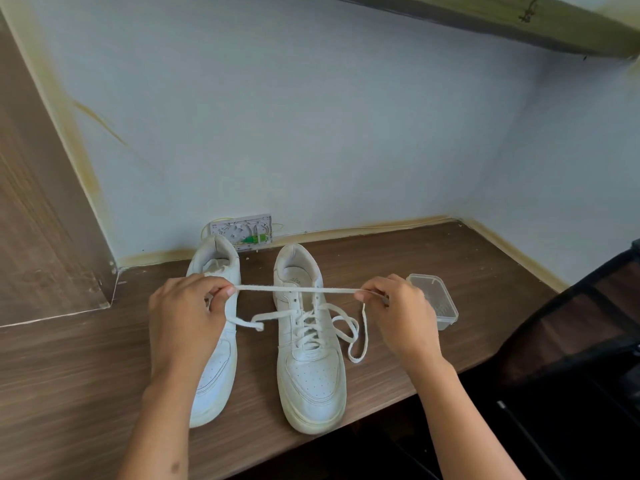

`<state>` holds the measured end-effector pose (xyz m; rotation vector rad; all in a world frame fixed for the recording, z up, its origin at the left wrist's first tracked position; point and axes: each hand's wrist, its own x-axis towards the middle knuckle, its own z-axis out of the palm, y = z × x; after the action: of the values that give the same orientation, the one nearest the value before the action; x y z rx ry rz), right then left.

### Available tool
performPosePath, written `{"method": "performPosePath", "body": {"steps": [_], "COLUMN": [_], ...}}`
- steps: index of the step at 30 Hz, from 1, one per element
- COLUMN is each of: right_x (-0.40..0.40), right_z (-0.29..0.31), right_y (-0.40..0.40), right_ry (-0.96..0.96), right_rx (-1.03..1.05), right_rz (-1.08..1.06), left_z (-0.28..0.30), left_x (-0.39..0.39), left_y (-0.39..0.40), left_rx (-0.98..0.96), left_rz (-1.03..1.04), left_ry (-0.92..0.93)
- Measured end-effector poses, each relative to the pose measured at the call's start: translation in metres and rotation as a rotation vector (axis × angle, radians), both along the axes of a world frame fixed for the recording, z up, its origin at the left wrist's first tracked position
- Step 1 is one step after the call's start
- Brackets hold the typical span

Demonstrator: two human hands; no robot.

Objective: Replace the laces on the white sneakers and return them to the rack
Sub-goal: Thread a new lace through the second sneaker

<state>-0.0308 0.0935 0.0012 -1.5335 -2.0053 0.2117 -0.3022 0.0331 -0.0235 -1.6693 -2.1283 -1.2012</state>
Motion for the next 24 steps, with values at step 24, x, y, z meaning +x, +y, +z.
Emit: {"method": "performPosePath", "body": {"steps": [24], "right_x": [-0.051], "right_z": [0.005], "right_y": [-0.021], "right_ry": [0.548], "right_rx": [-0.038], "right_rz": [0.312], "left_z": [-0.001], "left_x": [0.07], "left_y": [0.014], "left_rx": [0.161], "left_rz": [-0.447], "left_ry": [-0.296]}}
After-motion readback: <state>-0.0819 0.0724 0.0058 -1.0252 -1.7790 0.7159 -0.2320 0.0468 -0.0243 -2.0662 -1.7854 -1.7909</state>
